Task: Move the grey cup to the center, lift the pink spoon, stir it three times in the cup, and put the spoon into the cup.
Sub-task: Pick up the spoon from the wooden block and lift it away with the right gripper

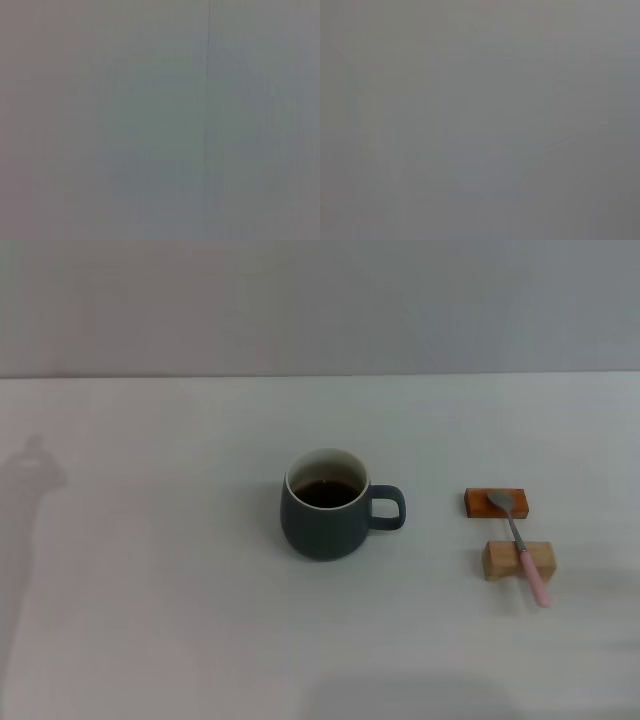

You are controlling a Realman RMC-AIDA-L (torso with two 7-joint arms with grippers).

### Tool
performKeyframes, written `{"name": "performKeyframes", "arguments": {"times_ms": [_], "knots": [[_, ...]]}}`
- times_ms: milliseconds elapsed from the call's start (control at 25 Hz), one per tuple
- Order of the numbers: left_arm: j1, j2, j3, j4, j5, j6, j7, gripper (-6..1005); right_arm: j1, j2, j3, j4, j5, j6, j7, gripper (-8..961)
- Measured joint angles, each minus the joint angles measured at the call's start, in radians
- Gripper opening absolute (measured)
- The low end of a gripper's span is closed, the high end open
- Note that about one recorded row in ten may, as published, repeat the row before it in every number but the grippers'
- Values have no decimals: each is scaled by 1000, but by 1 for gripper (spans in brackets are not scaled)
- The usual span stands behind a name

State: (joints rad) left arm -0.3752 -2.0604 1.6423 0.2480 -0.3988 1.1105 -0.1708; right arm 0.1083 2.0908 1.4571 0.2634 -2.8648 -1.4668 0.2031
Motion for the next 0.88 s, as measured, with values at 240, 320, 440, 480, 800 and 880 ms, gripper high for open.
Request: {"name": "performKeyframes", "arguments": {"times_ms": [240, 320, 440, 480, 800, 880], "knots": [[-6, 11, -23, -2, 7, -5, 2, -2, -165, -7, -324, 336, 227, 130, -178, 424], [-6, 13, -26, -2, 8, -6, 2, -2, -185, -8, -356, 379, 254, 144, -227, 425], [-6, 17, -27, -2, 10, -8, 2, -2, -233, -10, -465, 490, 340, 194, -320, 427], [-6, 17, -27, -2, 10, -8, 2, -2, -233, -10, -465, 490, 340, 194, -320, 427], [-9, 38, -29, 1, 9, -11, 2, -2, -276, -12, -593, 609, 378, 363, -333, 431], [-10, 41, -29, 0, 10, -13, 2, -2, -285, -12, -633, 645, 380, 401, -339, 431]]}}
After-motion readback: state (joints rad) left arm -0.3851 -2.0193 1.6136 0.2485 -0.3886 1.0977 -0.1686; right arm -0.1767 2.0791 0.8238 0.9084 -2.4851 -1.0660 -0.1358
